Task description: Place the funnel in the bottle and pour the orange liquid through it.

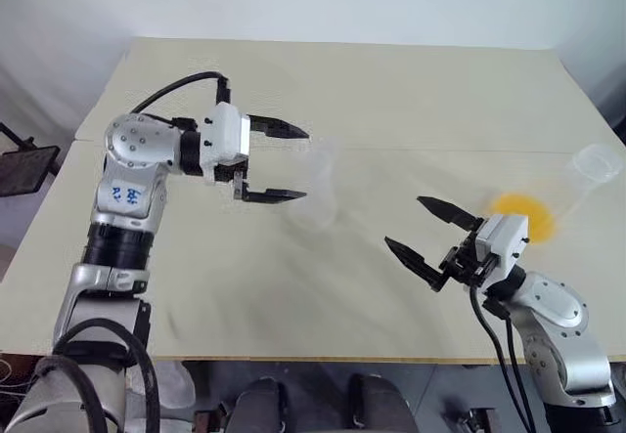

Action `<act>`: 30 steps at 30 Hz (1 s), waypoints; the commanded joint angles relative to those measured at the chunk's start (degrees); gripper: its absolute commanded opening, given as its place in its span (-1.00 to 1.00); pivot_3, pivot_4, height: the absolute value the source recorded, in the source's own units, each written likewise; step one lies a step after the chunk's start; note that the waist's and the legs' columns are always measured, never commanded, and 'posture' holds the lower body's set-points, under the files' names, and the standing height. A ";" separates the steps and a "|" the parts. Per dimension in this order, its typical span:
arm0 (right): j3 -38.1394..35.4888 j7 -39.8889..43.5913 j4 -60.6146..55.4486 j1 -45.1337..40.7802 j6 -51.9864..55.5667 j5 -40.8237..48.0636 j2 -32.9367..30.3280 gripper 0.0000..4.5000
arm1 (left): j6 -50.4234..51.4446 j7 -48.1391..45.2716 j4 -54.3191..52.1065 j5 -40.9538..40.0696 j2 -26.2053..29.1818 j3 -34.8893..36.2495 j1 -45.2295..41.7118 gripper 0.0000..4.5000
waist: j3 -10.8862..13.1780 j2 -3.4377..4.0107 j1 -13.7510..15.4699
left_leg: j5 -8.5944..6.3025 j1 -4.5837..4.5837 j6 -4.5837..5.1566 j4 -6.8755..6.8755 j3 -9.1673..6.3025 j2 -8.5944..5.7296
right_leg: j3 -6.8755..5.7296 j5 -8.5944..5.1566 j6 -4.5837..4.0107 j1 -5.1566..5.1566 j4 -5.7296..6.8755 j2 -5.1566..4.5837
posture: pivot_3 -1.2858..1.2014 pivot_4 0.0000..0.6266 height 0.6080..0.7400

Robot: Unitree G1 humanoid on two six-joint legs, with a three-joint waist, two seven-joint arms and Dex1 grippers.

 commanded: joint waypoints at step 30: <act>-30.61 -21.71 5.42 9.96 2.34 8.02 1.05 1.00 | 0.29 12.24 -11.42 -5.43 -5.80 6.01 27.08 0.98 | -0.26 0.41 -0.02 | -0.06 0.39 0.02 -0.08 0.28 0.09 | 0.72 -0.06 -0.11 -0.04 0.17 0.07 | 0.03 -0.52 1.00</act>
